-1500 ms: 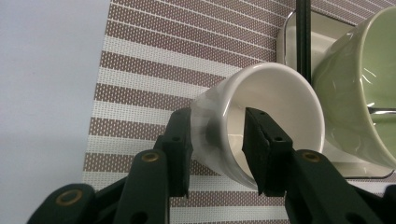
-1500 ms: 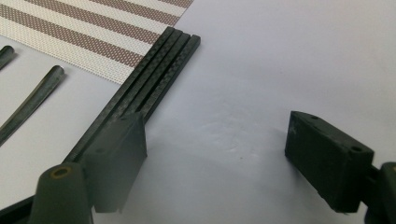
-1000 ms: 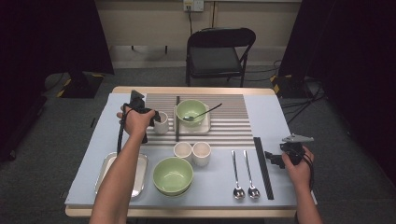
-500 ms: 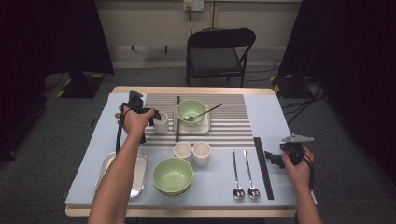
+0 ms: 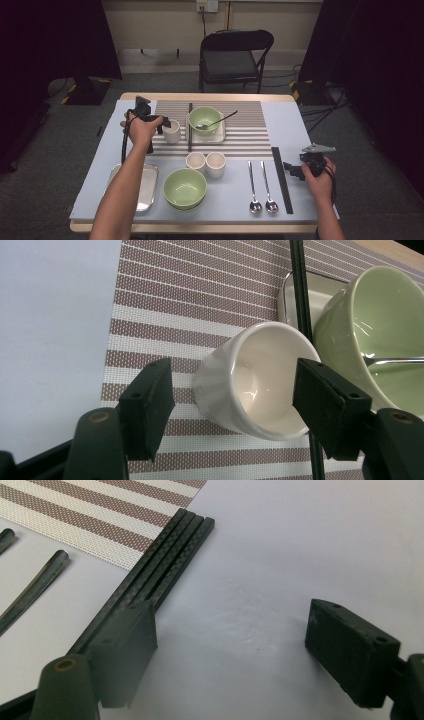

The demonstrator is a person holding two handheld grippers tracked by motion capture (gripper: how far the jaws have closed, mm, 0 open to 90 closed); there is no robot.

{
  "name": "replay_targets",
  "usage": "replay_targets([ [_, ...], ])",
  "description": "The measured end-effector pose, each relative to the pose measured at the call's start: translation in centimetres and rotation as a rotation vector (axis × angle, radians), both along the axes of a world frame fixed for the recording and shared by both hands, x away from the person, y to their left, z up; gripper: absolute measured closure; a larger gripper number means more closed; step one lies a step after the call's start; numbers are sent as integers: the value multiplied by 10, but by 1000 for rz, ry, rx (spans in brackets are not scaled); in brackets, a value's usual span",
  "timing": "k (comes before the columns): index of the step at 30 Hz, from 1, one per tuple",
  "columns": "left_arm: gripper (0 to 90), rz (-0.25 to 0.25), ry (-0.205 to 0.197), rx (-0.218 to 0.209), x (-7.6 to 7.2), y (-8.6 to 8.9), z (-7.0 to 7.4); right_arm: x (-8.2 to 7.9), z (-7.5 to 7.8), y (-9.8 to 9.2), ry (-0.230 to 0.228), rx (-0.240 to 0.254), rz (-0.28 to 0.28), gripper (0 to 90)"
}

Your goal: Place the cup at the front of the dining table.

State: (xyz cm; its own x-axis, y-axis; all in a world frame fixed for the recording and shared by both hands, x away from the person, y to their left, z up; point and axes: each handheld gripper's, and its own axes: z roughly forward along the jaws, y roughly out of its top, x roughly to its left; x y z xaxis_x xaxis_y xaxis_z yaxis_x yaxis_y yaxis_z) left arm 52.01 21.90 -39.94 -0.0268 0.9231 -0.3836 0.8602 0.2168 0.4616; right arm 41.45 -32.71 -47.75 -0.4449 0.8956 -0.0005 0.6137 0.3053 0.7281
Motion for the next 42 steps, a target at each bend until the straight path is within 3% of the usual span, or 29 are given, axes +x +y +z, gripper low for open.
replay_targets([
  [19,331,-35,-38,6,-11,4,12,0,0,0,1,-1,-1,197],
  [42,337,-71,-48,14,-24,9,22,0,0,0,2,1,-1,196],
])
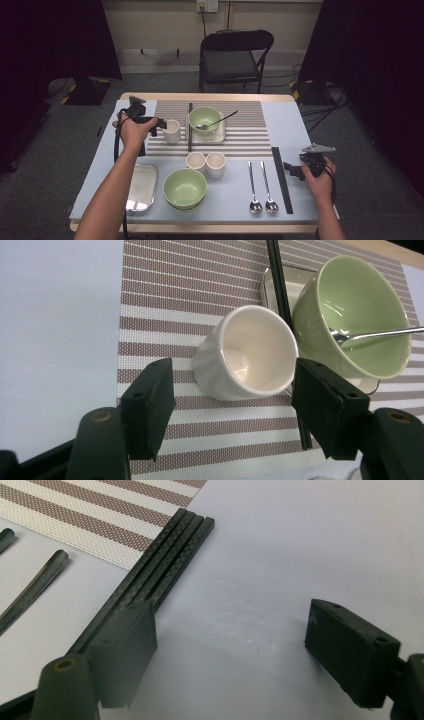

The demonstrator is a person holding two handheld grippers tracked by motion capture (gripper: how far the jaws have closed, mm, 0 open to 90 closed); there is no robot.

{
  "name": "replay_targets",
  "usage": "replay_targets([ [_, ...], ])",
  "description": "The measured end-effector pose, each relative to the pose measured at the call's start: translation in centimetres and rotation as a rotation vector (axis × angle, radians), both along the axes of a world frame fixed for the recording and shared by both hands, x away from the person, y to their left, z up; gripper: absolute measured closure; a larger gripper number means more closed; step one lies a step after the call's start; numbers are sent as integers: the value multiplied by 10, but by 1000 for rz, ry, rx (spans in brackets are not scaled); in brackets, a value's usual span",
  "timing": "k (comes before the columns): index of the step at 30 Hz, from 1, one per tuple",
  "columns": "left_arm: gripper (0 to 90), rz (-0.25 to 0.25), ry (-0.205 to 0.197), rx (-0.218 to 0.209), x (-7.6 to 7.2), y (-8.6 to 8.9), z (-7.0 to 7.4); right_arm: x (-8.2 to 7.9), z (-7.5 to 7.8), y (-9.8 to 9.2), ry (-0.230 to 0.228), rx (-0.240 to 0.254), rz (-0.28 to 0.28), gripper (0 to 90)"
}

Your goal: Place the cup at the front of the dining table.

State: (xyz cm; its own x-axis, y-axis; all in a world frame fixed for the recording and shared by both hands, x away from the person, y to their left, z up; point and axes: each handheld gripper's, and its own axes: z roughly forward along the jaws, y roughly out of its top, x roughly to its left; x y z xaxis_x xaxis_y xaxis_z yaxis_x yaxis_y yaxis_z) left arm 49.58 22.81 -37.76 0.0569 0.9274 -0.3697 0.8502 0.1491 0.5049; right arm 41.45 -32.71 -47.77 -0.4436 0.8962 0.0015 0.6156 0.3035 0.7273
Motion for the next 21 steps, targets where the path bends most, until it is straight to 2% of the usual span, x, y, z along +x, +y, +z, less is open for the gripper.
replay_targets([
  [3,338,-7,1,-13,-2,0,-1,0,0,0,0,0,0,196],
  [14,338,6,7,-7,-7,2,-2,0,0,0,-2,0,1,196],
  [21,337,-13,11,-10,-10,-1,-4,0,0,0,-3,-1,-2,196],
])
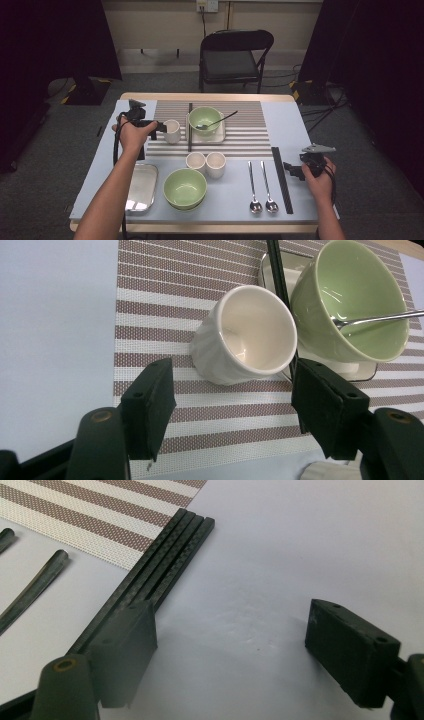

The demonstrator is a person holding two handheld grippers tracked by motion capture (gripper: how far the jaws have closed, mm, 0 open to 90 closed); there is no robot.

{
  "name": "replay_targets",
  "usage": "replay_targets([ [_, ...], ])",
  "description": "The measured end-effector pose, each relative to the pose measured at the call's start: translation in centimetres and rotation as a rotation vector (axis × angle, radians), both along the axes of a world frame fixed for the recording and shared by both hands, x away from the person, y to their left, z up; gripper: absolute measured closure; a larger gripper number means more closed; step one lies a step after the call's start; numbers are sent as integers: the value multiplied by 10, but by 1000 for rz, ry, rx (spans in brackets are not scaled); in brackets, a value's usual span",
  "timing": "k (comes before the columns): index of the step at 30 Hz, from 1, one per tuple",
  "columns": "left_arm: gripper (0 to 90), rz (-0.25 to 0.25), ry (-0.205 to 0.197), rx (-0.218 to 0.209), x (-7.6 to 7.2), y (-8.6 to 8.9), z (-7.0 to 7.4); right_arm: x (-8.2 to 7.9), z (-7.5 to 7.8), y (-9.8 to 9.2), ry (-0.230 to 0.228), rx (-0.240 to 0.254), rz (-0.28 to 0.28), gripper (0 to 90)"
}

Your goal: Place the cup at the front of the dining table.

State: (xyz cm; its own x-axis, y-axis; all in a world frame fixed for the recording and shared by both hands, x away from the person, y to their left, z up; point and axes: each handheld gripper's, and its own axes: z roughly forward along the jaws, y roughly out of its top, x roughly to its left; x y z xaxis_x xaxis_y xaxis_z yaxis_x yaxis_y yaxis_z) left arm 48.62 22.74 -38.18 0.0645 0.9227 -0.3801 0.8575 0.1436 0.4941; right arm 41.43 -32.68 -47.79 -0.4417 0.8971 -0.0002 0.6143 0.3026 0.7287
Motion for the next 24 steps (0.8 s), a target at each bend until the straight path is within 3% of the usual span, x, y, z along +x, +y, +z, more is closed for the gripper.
replay_targets([
  [4,335,-2,6,15,-2,-1,0,0,0,0,0,0,2,196],
  [24,337,-16,-2,0,-14,4,-2,0,0,0,-1,-2,0,196],
])
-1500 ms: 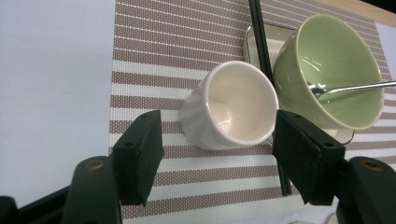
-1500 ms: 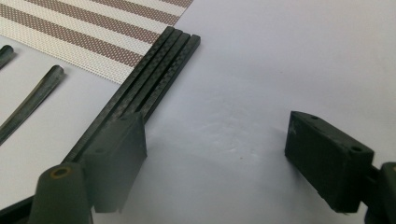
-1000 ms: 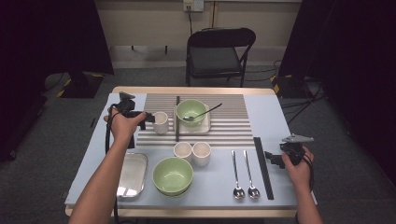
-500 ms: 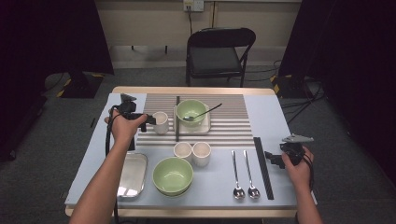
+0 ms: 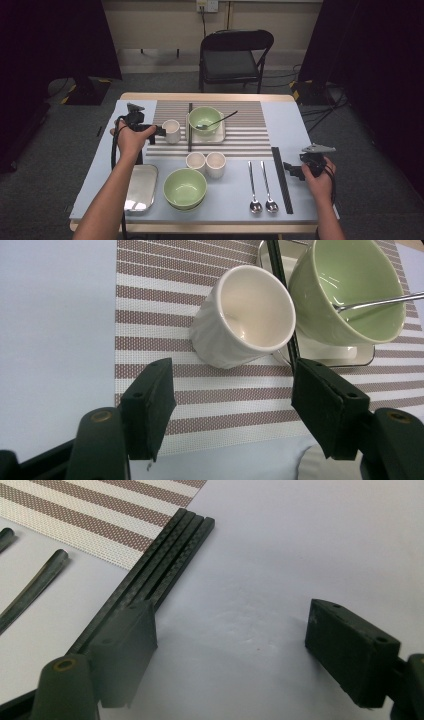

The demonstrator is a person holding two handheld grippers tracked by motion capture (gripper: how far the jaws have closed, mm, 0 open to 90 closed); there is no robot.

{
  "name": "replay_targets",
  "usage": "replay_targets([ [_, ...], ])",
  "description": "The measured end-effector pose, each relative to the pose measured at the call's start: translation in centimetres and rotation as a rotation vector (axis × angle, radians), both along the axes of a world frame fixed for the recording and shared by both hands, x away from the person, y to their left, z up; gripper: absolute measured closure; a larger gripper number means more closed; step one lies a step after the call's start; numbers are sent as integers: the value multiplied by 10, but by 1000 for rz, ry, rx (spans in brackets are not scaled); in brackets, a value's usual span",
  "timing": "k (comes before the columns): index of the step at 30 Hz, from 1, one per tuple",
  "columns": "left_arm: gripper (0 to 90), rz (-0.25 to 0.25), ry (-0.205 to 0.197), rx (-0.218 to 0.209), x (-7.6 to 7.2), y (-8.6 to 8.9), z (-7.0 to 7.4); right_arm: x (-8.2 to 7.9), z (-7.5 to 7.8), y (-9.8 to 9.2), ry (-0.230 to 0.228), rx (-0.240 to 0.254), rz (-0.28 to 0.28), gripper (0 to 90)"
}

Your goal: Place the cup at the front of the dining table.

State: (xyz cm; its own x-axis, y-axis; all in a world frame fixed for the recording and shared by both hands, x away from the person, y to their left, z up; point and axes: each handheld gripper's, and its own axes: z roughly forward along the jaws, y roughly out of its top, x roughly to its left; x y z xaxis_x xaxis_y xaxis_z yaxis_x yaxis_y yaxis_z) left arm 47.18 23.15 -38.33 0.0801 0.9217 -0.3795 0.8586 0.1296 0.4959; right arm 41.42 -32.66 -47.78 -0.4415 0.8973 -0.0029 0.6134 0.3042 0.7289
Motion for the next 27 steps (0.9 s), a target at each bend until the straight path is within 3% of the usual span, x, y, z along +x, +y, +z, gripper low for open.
replay_targets([
  [27,338,-9,-14,-12,-18,16,1,0,0,0,5,1,0,196],
])
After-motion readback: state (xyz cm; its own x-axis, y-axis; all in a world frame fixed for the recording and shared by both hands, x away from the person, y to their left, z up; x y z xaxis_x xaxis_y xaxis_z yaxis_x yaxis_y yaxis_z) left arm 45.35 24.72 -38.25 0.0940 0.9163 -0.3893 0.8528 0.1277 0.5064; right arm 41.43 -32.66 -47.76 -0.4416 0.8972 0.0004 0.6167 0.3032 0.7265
